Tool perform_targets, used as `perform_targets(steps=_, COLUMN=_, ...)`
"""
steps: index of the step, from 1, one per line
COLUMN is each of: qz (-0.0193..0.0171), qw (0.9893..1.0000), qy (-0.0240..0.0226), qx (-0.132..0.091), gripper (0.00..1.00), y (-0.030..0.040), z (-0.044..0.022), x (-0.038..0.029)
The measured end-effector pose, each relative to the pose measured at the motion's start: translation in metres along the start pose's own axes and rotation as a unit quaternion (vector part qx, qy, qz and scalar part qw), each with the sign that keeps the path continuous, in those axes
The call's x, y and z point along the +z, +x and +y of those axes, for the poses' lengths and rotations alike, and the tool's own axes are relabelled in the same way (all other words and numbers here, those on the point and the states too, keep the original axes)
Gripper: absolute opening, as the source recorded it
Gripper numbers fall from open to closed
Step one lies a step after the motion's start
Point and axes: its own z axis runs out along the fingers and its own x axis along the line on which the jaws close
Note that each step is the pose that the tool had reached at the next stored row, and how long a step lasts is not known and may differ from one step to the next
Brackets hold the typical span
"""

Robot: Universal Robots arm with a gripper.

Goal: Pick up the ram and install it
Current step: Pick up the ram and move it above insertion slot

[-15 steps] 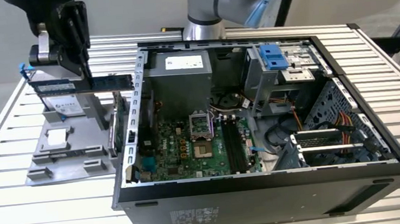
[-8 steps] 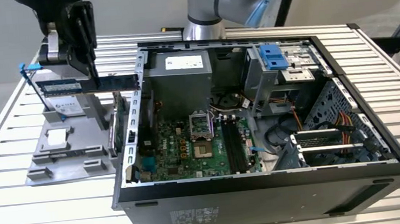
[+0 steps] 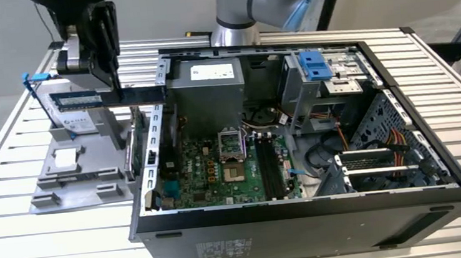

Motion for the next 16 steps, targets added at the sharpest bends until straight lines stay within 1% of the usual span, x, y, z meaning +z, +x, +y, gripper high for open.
perform_targets(steps=6, qz=0.0015, qw=1.0, qy=-0.001, qx=0.0, gripper=0.0, y=0.0001, z=-0.0076, x=-0.0003)
perform_targets(steps=16, qz=0.0043, qw=1.0, qy=-0.002, qx=0.0, gripper=0.0, y=0.0002, z=-0.0185, x=-0.0006)
